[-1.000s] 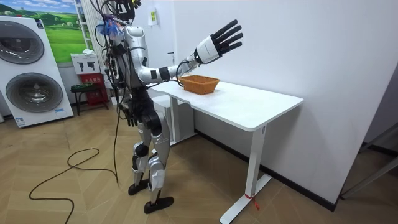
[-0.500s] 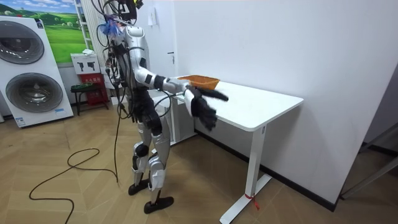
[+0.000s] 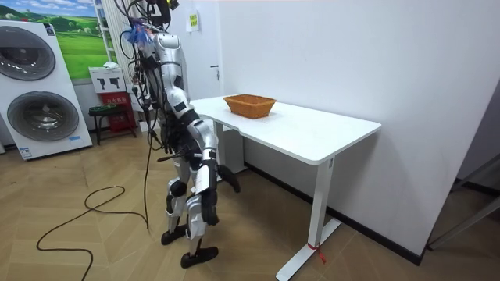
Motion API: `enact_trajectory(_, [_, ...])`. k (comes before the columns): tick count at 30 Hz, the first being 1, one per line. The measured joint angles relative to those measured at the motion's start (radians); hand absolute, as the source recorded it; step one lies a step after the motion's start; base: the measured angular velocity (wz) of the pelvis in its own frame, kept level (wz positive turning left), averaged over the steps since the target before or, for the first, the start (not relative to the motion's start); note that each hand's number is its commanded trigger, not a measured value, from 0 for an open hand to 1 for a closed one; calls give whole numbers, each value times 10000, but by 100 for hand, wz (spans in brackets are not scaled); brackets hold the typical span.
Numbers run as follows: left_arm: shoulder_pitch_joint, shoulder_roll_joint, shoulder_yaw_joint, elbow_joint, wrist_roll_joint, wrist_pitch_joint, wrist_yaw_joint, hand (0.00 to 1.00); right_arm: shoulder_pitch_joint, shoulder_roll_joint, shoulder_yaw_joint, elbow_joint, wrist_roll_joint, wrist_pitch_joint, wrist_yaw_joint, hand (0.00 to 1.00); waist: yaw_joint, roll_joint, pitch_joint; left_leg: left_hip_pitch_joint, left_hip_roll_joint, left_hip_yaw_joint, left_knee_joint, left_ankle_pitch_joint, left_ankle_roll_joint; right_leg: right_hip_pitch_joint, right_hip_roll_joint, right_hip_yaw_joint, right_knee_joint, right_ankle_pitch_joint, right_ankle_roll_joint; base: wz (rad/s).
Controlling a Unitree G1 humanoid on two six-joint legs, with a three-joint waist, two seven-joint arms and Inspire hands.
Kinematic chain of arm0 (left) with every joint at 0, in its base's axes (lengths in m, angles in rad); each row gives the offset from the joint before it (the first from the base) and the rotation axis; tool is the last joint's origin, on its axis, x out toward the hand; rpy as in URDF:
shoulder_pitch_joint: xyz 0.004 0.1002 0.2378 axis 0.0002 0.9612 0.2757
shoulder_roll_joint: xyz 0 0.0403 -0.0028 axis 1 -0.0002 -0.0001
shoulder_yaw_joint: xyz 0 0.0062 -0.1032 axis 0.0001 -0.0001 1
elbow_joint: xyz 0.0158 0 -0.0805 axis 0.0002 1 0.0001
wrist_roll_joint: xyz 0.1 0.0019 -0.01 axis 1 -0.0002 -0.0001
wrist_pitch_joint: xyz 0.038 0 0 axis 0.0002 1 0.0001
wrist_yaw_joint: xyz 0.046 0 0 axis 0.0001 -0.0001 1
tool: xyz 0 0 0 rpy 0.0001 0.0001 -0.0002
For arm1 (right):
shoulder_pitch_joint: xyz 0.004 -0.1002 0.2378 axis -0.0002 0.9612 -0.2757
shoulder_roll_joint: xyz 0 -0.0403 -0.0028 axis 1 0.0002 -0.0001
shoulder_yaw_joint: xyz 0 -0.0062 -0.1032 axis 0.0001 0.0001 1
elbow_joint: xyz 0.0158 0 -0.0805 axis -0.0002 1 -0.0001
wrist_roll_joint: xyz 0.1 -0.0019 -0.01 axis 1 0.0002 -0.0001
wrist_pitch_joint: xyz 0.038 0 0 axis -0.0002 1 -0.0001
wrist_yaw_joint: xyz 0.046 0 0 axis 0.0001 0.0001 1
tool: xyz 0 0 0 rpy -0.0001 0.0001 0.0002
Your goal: Pick and place apple
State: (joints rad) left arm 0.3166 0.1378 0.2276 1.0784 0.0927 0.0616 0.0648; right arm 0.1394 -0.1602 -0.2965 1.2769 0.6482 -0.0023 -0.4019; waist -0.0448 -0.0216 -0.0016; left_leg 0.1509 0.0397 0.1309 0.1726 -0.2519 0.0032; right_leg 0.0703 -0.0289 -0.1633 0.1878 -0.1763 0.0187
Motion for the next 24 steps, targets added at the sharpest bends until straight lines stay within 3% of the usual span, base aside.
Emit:
enact_trajectory(7, [-77,-37,-5,132,-19,258,-134,0,-32,11,1575,424,-1637,463,2167,0,531,38,25,-55,6,-72,-39,0,-1,40,-4,-129,-5,17,-2,3])
enact_trajectory(12, [-129,-110,-617,265,-6,487,-205,0,-265,155,2477,398,-2613,515,3218,0,658,29,42,-64,-12,-251,-21,0,-1,191,-34,-338,-95,-1,9,11])
enact_trajectory(24, [-184,-158,-1735,417,-6,926,-348,0,-478,-54,3533,422,-2795,572,4110,0,797,6,78,-91,-20,-385,34,-2,-3,279,-31,-415,-227,-6,8,4])
